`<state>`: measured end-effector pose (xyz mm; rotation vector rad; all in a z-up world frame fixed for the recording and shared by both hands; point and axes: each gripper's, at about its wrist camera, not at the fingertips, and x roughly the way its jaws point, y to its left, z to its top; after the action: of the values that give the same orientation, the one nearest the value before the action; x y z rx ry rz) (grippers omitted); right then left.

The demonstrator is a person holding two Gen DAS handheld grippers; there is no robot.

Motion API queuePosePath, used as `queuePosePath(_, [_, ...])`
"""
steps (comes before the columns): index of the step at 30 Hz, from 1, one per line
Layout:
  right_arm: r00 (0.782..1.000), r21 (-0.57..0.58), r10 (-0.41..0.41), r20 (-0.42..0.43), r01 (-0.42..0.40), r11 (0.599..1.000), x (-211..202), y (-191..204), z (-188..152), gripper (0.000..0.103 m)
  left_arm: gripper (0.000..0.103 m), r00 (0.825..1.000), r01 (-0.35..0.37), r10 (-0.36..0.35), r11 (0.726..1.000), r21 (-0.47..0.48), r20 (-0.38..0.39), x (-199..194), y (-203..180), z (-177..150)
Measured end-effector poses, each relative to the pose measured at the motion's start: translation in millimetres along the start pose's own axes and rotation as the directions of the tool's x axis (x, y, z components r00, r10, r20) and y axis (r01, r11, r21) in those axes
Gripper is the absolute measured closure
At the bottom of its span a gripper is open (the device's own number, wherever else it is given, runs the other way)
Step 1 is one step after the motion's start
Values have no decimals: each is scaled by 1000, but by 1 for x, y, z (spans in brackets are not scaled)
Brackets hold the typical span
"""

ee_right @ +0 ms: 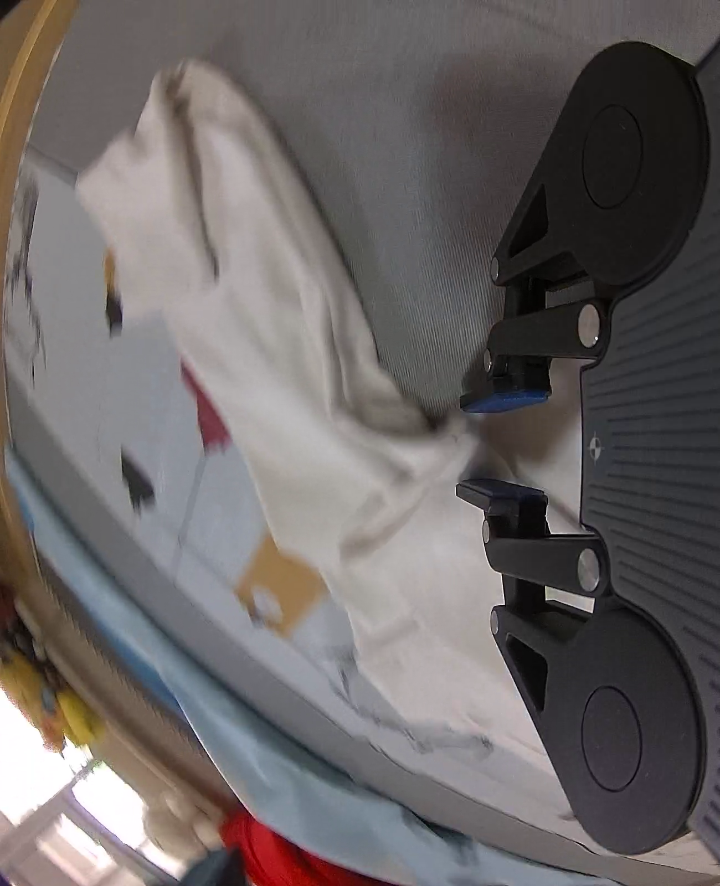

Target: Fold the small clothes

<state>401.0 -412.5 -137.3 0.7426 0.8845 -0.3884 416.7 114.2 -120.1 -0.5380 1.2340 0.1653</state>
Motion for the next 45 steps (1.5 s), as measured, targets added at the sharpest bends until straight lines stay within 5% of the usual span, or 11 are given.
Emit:
queuePosePath(4, [994,22,47,94,-49,999,-19,-7,16,74,74,1000,-23,23,1000,-10,-4,0,1,-3])
queuePosePath(9, [971,189,57,231,-102,977,-32,-49,60,74,72,998,40,-41,999,29,39,-19,-20,-2])
queuePosePath(15, [985,389,28,171,-94,917,-15,-108,88,69,71,997,71,-73,996,55,33,-21,-38,-4])
queuePosePath(23, [983,510,49,178,-135,849,7,-137,101,59,71,998,60,-62,996,66,31,-19,-40,-6])
queuePosePath(25, [983,525,37,177,-126,842,13,-140,101,61,71,998,59,-61,996,64,35,-21,-38,-6])
queuePosePath(27, [983,527,5,186,-104,844,14,-140,100,94,71,997,57,-60,997,59,41,-23,-35,-4])
queuePosePath(33, [944,447,-55,324,-102,889,-16,-110,99,97,71,997,54,-56,998,31,61,-32,-24,1])
queuePosePath(37, [933,420,92,349,-243,874,-42,-63,84,97,71,994,54,-53,999,-4,96,-43,-14,7])
queuePosePath(41, [866,314,407,290,-488,814,-64,19,38,97,71,991,48,-43,998,-36,129,-54,-3,13])
queuePosePath(43, [789,286,583,193,-614,736,-66,60,6,97,71,990,52,-44,997,-53,137,-59,3,15])
queuePosePath(45, [655,300,754,35,-727,618,-61,101,-34,97,71,988,52,-42,996,-71,146,-63,9,18])
